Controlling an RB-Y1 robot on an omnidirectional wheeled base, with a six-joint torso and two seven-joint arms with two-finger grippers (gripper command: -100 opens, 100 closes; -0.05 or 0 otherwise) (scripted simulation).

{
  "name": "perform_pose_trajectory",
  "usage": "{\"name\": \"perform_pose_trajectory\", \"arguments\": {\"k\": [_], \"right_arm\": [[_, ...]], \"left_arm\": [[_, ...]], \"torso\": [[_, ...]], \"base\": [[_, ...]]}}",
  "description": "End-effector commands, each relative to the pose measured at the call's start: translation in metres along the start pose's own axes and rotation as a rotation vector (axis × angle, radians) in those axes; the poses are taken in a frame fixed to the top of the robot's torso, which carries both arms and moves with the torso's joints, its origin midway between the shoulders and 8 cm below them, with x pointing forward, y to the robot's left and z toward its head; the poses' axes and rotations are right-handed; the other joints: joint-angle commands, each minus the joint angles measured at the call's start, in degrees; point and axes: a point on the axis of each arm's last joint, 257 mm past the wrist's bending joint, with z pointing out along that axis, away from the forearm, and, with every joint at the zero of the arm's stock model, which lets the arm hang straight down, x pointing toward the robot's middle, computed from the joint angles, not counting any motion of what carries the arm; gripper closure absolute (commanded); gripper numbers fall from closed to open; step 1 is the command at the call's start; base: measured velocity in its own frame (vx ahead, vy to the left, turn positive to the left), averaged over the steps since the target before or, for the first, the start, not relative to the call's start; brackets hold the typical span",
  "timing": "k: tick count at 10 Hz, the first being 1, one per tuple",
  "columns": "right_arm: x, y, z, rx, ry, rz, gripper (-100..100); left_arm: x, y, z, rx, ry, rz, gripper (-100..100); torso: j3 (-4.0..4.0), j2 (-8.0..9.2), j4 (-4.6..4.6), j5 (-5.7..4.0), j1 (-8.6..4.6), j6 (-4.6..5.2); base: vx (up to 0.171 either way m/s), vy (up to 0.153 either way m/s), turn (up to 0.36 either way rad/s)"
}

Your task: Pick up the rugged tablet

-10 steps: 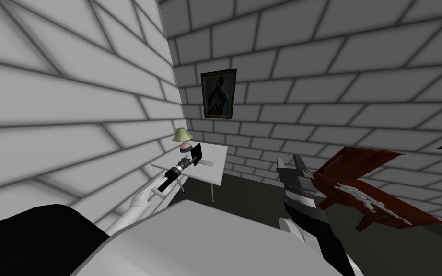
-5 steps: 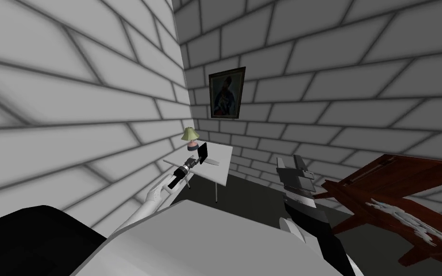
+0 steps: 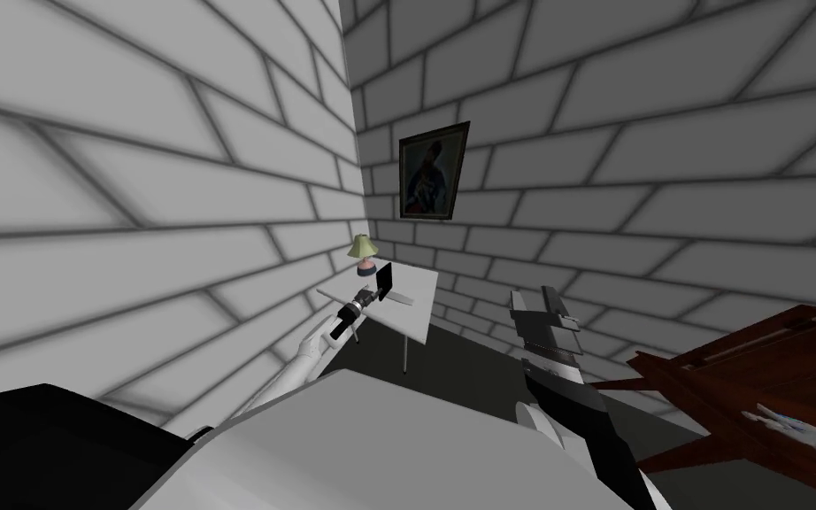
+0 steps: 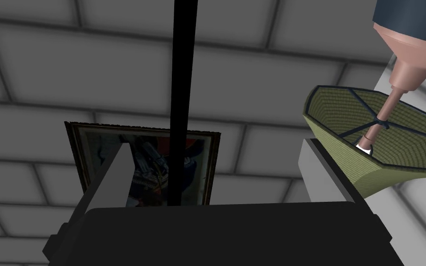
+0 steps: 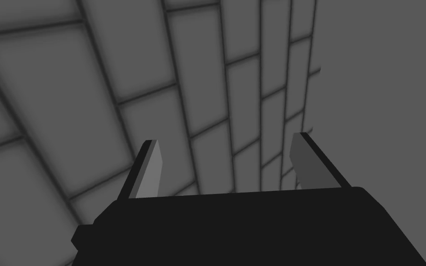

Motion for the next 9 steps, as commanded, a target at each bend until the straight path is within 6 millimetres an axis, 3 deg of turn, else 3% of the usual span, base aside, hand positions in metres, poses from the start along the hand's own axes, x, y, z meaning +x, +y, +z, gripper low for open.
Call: {"name": "perform_pose_trajectory", "arguments": {"k": [1, 3, 4, 5, 6, 8, 9], "right_arm": [[0.000, 0.000, 0.000, 0.000, 0.000, 0.000, 0], [0.000, 0.000, 0.000, 0.000, 0.000, 0.000, 0], [0.000, 0.000, 0.000, 0.000, 0.000, 0.000, 0], [0.000, 0.000, 0.000, 0.000, 0.000, 0.000, 0], [0.000, 0.000, 0.000, 0.000, 0.000, 0.000, 0], [0.000, 0.000, 0.000, 0.000, 0.000, 0.000, 0], [0.000, 0.000, 0.000, 0.000, 0.000, 0.000, 0]], "left_arm": [[0.016, -0.032, 0.018, 0.042, 0.017, -0.019, -100], [0.005, -0.036, 0.034, 0.053, -0.003, -0.014, -100], [0.023, -0.070, 0.045, 0.094, 0.023, -0.030, -100], [0.016, -0.072, 0.058, 0.102, 0.014, -0.025, -100], [0.031, -0.109, 0.070, 0.150, 0.037, -0.032, -100], [0.014, -0.117, 0.087, 0.167, 0.011, -0.023, -100], [0.029, -0.154, 0.093, 0.217, 0.037, -0.023, -100]], "torso": [[0.00, 0.00, 0.00, 0.00, 0.00, 0.00], [-0.01, -0.01, -0.01, 0.02, 0.09, -0.03], [0.00, 0.01, 0.00, 0.00, 0.02, -0.01], [0.00, 0.02, -0.01, 0.02, 0.08, -0.08], [0.01, 0.02, 0.00, 0.02, 0.08, -0.02], [0.00, 0.00, 0.00, 0.03, 0.13, -0.02], [0.02, 0.03, 0.00, 0.01, 0.03, -0.02]], "base": [[-0.001, 0.050, 0.330], [-0.010, 0.032, 0.091], [-0.020, 0.048, 0.366], [-0.017, 0.041, 0.193], [-0.013, 0.068, 0.314], [-0.005, 0.040, 0.096], [-0.010, 0.056, 0.374]]}}
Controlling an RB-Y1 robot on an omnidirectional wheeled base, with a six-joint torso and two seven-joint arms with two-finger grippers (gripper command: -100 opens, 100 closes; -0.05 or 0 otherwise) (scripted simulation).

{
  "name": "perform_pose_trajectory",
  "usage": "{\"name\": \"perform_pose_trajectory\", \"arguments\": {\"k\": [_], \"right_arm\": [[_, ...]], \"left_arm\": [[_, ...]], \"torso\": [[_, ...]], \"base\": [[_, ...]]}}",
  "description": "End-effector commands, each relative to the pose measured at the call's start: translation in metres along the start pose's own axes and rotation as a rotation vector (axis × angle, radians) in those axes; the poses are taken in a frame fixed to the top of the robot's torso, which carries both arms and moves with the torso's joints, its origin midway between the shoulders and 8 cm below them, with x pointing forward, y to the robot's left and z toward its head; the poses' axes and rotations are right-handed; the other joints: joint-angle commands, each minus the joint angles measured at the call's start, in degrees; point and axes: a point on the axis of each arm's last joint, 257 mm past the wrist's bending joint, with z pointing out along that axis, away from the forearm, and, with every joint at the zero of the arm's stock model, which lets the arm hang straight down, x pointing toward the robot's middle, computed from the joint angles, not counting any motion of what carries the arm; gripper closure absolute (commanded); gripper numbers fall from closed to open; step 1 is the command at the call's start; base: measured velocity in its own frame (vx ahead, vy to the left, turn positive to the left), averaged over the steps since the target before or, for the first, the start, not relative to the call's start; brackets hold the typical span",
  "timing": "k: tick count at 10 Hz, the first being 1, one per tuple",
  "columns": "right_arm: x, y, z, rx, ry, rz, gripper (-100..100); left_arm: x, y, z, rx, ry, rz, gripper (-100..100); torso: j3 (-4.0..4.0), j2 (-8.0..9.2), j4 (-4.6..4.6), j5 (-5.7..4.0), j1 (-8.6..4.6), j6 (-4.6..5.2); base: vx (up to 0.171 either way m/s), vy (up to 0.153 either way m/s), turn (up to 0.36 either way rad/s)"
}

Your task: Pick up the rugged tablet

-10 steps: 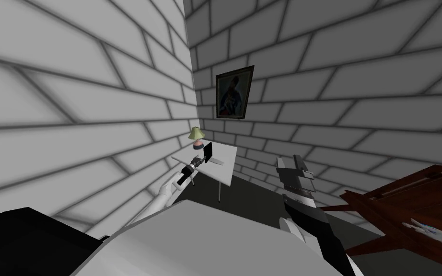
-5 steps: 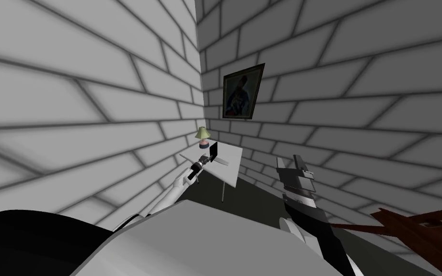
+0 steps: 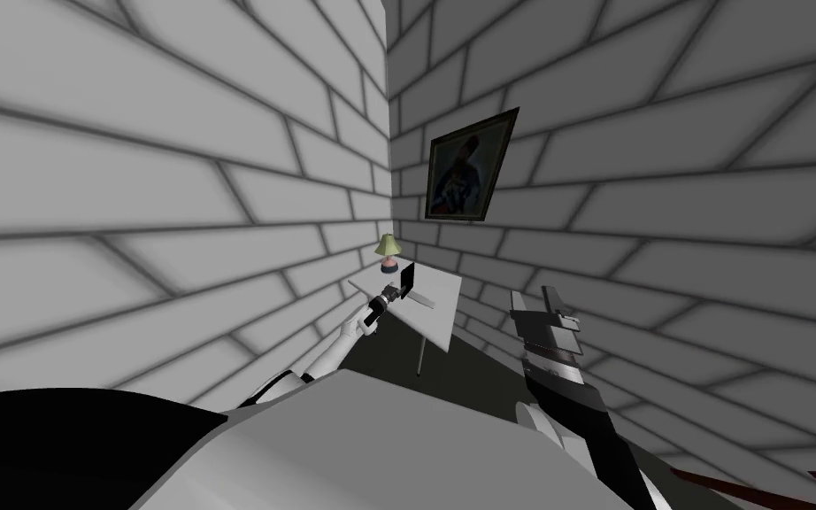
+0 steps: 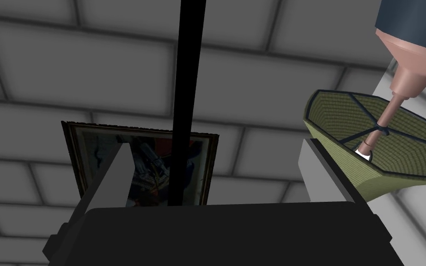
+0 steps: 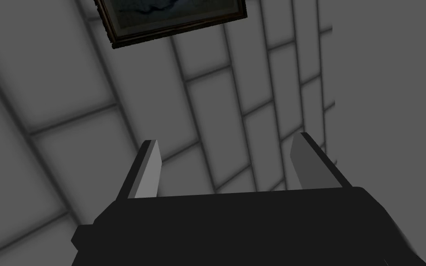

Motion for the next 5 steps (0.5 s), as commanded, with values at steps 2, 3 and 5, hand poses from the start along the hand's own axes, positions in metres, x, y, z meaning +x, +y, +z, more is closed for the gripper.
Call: {"name": "perform_pose_trajectory", "arguments": {"k": [2, 3, 5], "right_arm": [[0.000, 0.000, 0.000, 0.000, 0.000, 0.000, 0], [0.000, 0.000, 0.000, 0.000, 0.000, 0.000, 0], [0.000, 0.000, 0.000, 0.000, 0.000, 0.000, 0]], "left_arm": [[0.000, -0.022, 0.024, 0.035, 0.004, 0.006, -100], [-0.007, -0.024, 0.029, 0.041, -0.007, 0.011, -100], [0.002, -0.065, 0.051, 0.102, 0.017, 0.021, -100]], "torso": [[0.00, -0.01, 0.00, 0.00, -0.05, 0.07], [0.00, -0.01, 0.00, -0.03, -0.13, 0.09], [-0.01, -0.01, -0.01, -0.01, -0.06, 0.02]], "base": [[-0.004, 0.029, 0.084], [-0.001, 0.003, -0.025], [-0.006, 0.048, 0.284]]}}
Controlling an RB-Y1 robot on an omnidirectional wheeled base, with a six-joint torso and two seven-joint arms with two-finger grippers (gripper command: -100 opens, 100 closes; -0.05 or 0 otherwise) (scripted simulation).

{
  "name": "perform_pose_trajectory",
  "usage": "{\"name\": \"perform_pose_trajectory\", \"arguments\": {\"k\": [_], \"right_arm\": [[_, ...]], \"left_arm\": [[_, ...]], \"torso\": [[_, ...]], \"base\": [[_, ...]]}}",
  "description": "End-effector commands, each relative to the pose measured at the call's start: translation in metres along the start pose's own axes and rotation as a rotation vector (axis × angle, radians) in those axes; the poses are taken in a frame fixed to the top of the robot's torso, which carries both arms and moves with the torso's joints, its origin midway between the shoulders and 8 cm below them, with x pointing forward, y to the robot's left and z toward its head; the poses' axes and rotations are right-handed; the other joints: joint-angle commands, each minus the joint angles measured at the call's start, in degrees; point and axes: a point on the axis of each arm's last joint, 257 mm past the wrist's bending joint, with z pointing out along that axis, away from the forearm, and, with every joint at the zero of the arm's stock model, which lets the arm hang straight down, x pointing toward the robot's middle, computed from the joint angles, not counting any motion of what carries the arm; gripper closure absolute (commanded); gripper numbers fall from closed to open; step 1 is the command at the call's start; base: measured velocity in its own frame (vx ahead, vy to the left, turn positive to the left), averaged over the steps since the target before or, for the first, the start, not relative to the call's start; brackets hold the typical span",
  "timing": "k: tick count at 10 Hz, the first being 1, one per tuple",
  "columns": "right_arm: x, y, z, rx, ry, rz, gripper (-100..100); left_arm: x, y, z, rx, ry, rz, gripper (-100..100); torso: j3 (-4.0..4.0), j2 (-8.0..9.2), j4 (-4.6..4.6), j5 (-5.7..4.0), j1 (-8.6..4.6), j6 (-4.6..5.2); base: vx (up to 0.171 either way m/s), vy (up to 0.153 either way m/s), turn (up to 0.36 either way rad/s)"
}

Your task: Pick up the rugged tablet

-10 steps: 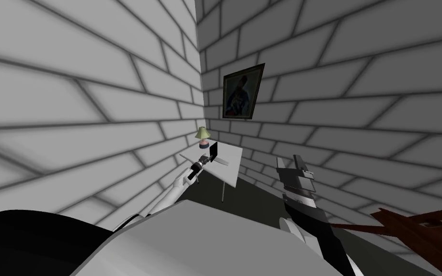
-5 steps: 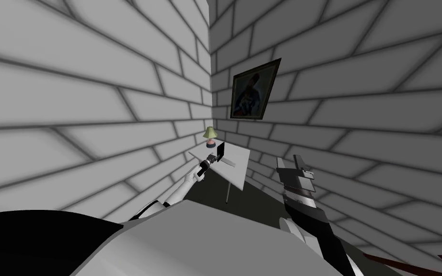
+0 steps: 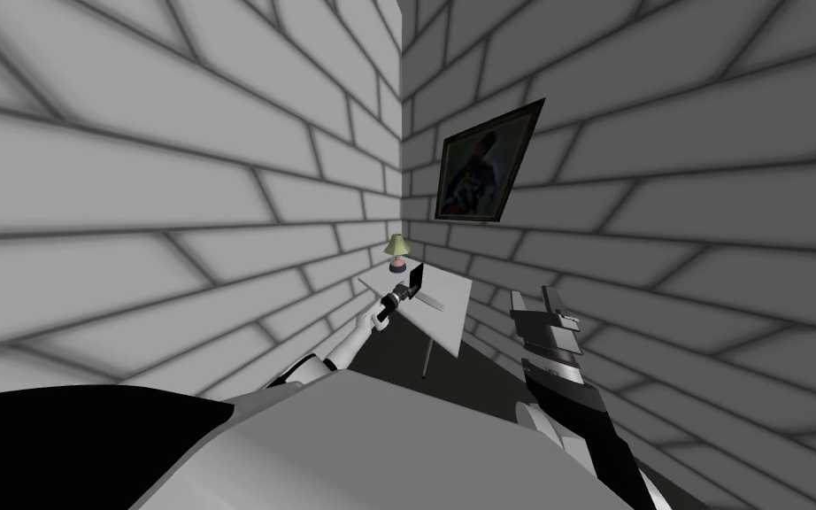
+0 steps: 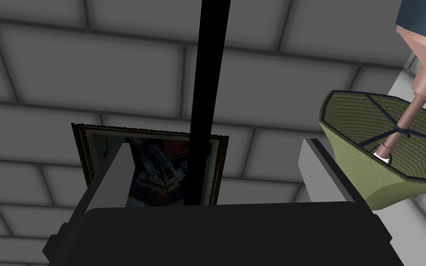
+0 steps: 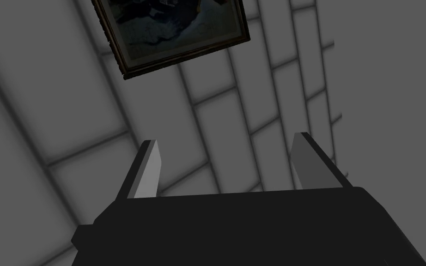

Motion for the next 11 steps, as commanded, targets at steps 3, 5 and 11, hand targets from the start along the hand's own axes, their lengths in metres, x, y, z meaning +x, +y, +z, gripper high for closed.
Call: {"name": "perform_pose_trajectory", "arguments": {"k": [3, 5, 11], "right_arm": [[0.000, 0.000, 0.000, 0.000, 0.000, 0.000, 0], [0.000, 0.000, 0.000, 0.000, 0.000, 0.000, 0], [0.000, 0.000, 0.000, 0.000, 0.000, 0.000, 0]], "left_arm": [[-0.007, -0.048, 0.029, 0.078, 0.004, 0.021, -100], [-0.016, -0.050, 0.041, 0.087, 0.000, 0.037, -100], [-0.015, -0.095, 0.062, 0.154, 0.016, 0.068, 100]], "torso": [[0.00, 0.01, 0.00, -0.03, -0.15, 0.02], [0.00, 0.01, 0.00, 0.00, -0.01, 0.01], [0.02, 0.03, 0.00, -0.03, -0.16, 0.02]], "base": [[-0.003, 0.025, 0.116], [-0.001, 0.033, 0.091], [0.001, 0.021, 0.087]]}}
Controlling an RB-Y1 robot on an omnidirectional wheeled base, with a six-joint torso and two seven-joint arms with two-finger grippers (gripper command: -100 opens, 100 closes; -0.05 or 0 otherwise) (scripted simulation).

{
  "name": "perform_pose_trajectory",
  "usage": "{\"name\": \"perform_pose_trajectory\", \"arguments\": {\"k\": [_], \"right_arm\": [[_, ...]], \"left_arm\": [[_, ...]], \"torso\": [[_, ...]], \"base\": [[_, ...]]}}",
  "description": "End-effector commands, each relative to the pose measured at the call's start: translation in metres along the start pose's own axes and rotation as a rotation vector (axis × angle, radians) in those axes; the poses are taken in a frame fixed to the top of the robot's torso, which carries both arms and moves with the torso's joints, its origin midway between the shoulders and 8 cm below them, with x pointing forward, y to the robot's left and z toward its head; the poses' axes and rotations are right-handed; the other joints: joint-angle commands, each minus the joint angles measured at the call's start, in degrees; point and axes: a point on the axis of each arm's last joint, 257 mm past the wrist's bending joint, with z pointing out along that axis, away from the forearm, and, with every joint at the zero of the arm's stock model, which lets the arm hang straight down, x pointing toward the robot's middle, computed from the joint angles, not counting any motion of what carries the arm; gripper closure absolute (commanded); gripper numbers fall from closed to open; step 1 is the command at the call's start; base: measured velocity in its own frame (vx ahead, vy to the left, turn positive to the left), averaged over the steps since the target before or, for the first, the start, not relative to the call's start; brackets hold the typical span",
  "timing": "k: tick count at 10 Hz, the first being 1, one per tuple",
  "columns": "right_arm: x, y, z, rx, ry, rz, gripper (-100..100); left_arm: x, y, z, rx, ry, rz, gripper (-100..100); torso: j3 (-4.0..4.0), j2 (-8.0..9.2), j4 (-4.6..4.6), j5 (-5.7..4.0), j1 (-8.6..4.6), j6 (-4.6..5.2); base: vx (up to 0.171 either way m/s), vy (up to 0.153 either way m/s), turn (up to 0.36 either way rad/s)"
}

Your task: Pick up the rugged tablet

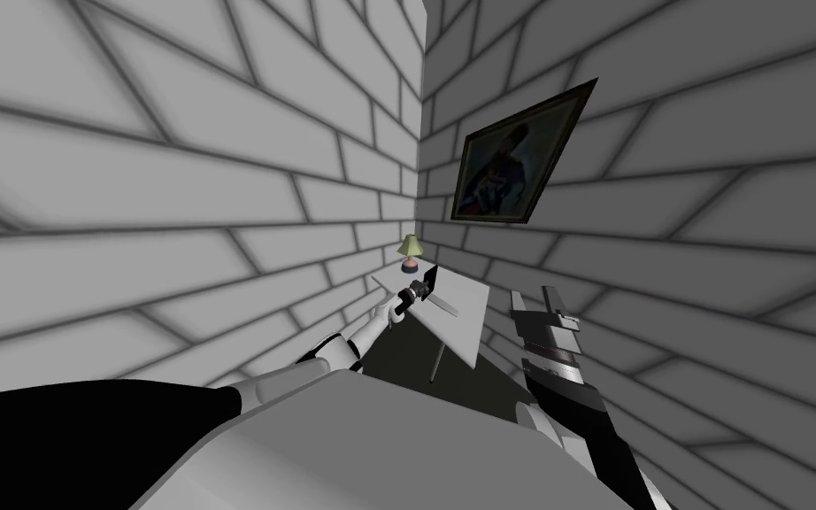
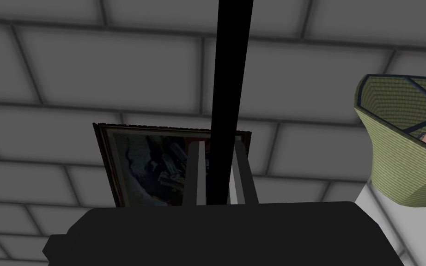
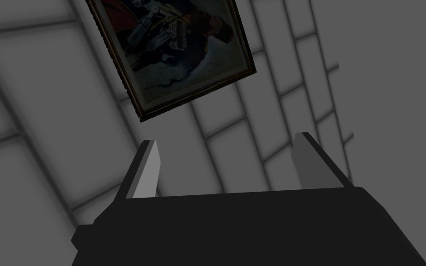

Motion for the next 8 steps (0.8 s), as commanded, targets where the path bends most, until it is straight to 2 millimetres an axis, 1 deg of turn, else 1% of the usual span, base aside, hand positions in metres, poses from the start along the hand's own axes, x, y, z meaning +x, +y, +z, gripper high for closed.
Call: {"name": "perform_pose_trajectory", "arguments": {"k": [1, 3, 4, 5, 6, 7, 8], "right_arm": [[0.000, 0.000, 0.000, 0.000, 0.000, 0.000, 0], [0.000, 0.000, 0.000, 0.000, 0.000, 0.000, 0], [0.000, 0.000, 0.000, 0.000, 0.000, 0.000, 0], [0.000, 0.000, 0.000, 0.000, 0.000, 0.000, 0], [0.000, 0.000, 0.000, 0.000, 0.000, 0.000, 0], [0.000, 0.000, 0.000, 0.000, 0.000, 0.000, 0], [0.000, 0.000, 0.000, 0.000, 0.000, 0.000, 0]], "left_arm": [[0.000, 0.000, 0.000, 0.000, 0.000, 0.000, 100], [0.001, 0.001, 0.000, -0.002, 0.001, 0.001, 100], [0.000, 0.001, 0.000, -0.003, 0.001, 0.002, 0], [-0.004, 0.041, -0.022, -0.062, -0.023, -0.023, 100], [0.003, 0.042, -0.028, -0.067, -0.015, -0.031, 100], [-0.008, 0.072, -0.048, -0.112, -0.047, -0.037, 100], [0.009, 0.081, -0.062, -0.139, -0.026, -0.058, 100]], "torso": [[0.00, 0.00, 0.00, 0.00, 0.00, 0.00], [-0.01, -0.03, 0.00, 0.02, 0.02, 0.03], [-0.01, -0.02, -0.01, 0.02, 0.02, 0.05], [-0.01, -0.01, -0.01, 0.02, 0.01, 0.06], [0.02, 0.04, 0.00, 0.00, -0.19, 0.17], [-0.06, -0.03, -0.09, -0.01, -0.26, 0.20], [-0.07, -0.04, -0.09, 0.00, -0.36, 0.30]], "base": [[0.000, 0.000, 0.000], [0.000, 0.000, 0.000], [0.000, 0.000, 0.000], [0.001, -0.058, -0.338], [0.001, -0.056, -0.230], [-0.007, -0.067, -0.415], [0.005, -0.055, -0.208]]}}
